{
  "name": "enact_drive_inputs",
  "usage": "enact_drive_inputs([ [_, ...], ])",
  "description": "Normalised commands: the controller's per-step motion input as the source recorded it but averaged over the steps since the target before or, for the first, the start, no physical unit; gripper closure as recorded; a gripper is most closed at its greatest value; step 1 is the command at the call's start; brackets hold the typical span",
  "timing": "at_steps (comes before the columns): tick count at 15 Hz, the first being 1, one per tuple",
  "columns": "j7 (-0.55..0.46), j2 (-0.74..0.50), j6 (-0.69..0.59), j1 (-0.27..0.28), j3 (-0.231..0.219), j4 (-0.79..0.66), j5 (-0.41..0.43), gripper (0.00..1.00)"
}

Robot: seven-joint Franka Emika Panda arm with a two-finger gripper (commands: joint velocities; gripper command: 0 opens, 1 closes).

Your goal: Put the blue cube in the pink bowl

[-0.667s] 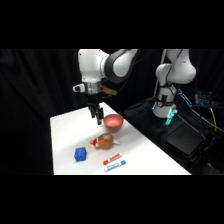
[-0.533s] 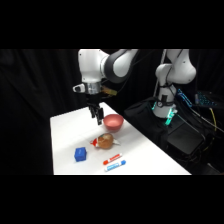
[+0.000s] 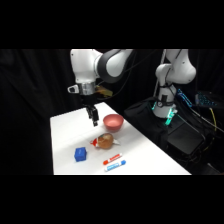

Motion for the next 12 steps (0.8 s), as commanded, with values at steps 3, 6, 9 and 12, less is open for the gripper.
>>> enact_drive_inputs([
  [3, 0.2, 0.48, -0.42, 0.045, -0.015, 0.8, -0.118, 0.0],
  [6, 0.2, 0.45, -0.4, 0.064, -0.017, 0.8, -0.141, 0.0],
  [9, 0.19, 0.41, -0.37, 0.065, -0.04, 0.78, -0.152, 0.0],
  [12, 0.2, 0.39, -0.3, 0.05, -0.057, 0.74, -0.103, 0.0],
])
